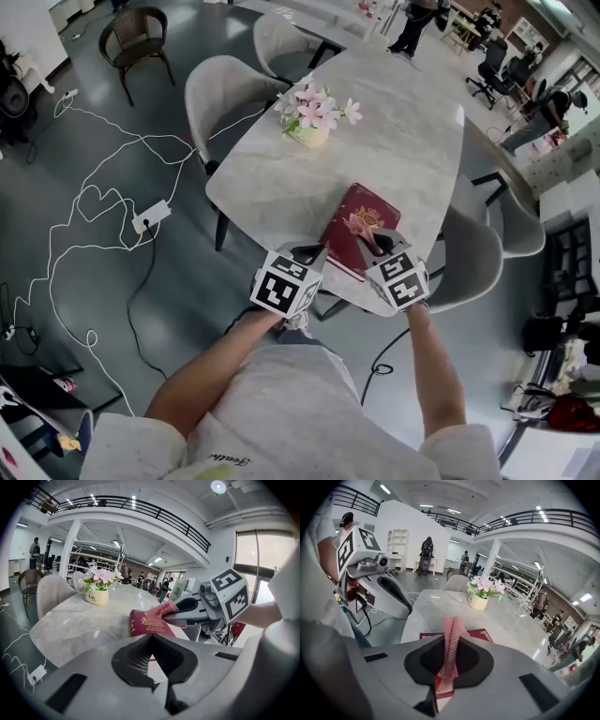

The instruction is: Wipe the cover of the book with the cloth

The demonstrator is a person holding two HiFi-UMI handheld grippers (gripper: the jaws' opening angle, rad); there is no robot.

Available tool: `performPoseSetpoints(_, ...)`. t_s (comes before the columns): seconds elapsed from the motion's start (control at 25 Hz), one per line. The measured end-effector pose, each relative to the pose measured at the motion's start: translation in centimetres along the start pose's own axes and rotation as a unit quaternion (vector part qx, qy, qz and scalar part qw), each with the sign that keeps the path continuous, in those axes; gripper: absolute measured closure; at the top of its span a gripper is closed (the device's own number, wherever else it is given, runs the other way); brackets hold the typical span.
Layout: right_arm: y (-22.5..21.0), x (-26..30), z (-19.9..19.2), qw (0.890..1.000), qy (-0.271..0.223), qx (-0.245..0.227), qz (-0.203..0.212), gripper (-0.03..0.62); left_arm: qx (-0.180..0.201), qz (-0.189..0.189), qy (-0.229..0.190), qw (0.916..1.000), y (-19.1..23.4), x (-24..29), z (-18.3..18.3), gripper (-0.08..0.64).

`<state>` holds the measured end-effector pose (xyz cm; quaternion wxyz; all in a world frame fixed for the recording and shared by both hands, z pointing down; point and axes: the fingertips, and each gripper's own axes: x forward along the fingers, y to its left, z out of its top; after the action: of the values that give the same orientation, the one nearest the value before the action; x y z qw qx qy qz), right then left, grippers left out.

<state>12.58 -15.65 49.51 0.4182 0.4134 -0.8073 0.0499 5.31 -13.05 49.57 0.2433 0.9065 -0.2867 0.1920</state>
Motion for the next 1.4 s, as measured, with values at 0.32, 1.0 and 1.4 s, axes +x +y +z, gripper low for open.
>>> performPoseSetpoints(0.32, -3.9, 1.3, 1.2, 0.997, 0.021, -0.071, 0.019, 0.575, -0.008, 0.014, -0.004, 0.9999, 1.2, 0.8, 1.0, 0.552)
performPoseSetpoints(1.0, -9.5, 9.0, 3.0, 0.979, 0.081, -0.152, 0.111, 0.577, -0.031, 0.062, -0.011, 0.9975, 4.5, 2.0, 0.9, 0.552)
performPoseSetpoints(1.4, -9.4, 14.3, 2.2, 0.947, 0.147, -0.211, 0.192, 0.577, -0.061, 0.094, -0.009, 0.9937, 6.7, 2.4, 0.9, 0.552)
